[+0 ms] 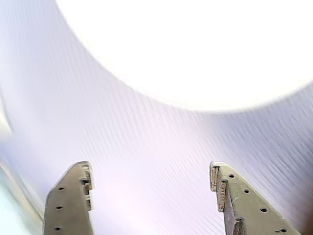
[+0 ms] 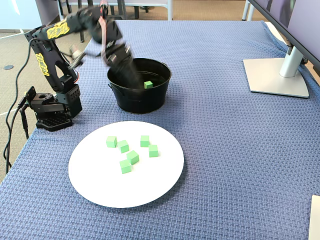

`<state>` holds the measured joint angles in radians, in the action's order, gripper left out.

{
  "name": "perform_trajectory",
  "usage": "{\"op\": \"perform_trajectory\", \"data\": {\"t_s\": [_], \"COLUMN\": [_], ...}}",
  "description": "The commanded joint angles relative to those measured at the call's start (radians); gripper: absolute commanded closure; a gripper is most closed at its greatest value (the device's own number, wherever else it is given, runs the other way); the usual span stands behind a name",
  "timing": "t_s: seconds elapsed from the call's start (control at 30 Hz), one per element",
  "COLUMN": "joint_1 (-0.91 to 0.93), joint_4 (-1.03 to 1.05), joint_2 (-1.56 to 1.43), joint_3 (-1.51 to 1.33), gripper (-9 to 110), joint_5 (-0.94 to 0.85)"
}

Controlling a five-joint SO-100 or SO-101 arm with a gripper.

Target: Pick up the green cubes from the white plate and place them in the black recipient

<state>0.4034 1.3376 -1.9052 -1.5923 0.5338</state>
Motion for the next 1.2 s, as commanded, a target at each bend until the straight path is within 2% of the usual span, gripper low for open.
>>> {"op": "perform_trajectory", "data": {"t_s": [0.0,0.2,0.53,1.17], "joint_1": [0.118,0.170,0.078,0.083], "joint_4": [-0.044,-0.061,-0.141,-0.225], "joint_2": [0.005,0.067,0.129,0.212], "joint_3": [-0.097,-0.213,-0.304,-0.443], "gripper": [76,73,71,73], "joint_5": [0.114,0.284,0.442,0.456]}}
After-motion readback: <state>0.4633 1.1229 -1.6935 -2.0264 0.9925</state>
